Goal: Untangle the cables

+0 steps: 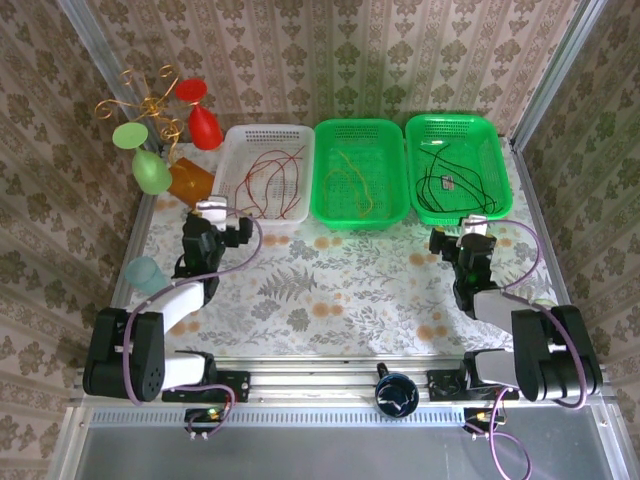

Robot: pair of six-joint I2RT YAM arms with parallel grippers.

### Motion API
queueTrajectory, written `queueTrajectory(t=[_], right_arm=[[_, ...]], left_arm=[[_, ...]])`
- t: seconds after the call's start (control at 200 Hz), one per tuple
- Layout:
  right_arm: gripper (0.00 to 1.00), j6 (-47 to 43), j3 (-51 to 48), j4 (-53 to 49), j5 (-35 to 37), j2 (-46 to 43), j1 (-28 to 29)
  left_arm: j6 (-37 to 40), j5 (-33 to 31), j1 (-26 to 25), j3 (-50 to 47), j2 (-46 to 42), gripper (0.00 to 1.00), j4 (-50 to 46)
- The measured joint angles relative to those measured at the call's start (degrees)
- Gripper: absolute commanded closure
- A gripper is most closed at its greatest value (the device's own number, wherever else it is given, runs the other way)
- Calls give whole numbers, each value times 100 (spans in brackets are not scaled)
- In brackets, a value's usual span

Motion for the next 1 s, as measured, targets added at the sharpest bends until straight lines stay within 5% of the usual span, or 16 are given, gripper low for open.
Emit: queueTrajectory(t=[0.26,0.47,0.82,1.0], right_arm=[[0,-85,37,1228,-175,1134,11],[0,-153,297,1161,-280,1360,55],[0,-153,424,1132,-280,1360,55],[0,-153,424,1132,-280,1360,55]], left_arm=[[105,-354,271,-188,-7,0,120],[157,-369,675,-219,42,0,175],[81,-46,817,-621,1379,0,2505],[90,85,835,-566,1438,0,2538]])
